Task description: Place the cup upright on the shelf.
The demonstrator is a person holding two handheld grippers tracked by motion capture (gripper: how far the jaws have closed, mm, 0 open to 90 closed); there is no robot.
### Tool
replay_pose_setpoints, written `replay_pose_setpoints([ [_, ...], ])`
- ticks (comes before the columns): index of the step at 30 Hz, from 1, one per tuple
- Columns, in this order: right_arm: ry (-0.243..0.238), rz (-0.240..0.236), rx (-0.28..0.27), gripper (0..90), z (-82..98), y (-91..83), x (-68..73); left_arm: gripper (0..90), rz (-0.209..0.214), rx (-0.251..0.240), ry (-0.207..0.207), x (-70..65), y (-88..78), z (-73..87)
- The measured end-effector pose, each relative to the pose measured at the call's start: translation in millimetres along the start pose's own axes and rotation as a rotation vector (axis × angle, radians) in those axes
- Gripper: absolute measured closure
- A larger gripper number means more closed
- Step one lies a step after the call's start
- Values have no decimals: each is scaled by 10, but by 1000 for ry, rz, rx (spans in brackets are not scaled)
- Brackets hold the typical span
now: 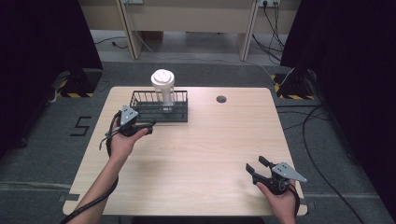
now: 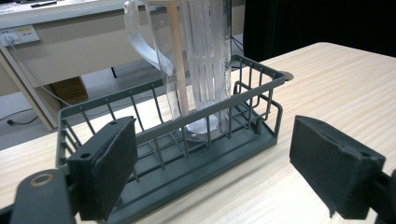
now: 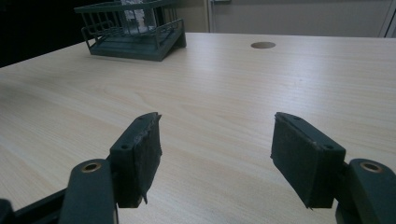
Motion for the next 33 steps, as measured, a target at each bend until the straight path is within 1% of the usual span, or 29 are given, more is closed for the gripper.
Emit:
replay_pose_setpoints([
  [4, 3, 3, 3, 337, 2, 0, -4, 147, -2, -9, 6, -3, -70, 24],
  [15, -2, 4, 2, 337, 2, 2, -2, 147, 6, -5, 7, -63, -303, 151],
  [18, -2, 3, 2, 337, 2, 1, -2, 147, -4, -8, 12, -53, -362, 178],
  [24, -4, 3, 0, 337, 1, 0, 0, 147, -5, -7, 2, -72, -469, 275],
  [33, -6, 3, 1, 338, 2, 1, 0, 148, -14, 5, -4, -88, -630, 417],
])
Point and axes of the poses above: each handheld gripper's, and its own axes: y roughly forward along the jaws, z roughly out of its underside, x roughly to its left, the point moved 10 cm from there along y, roughly forward along the jaws, and after that the axes turned 10 degrees about z, right-handed, at the moved point
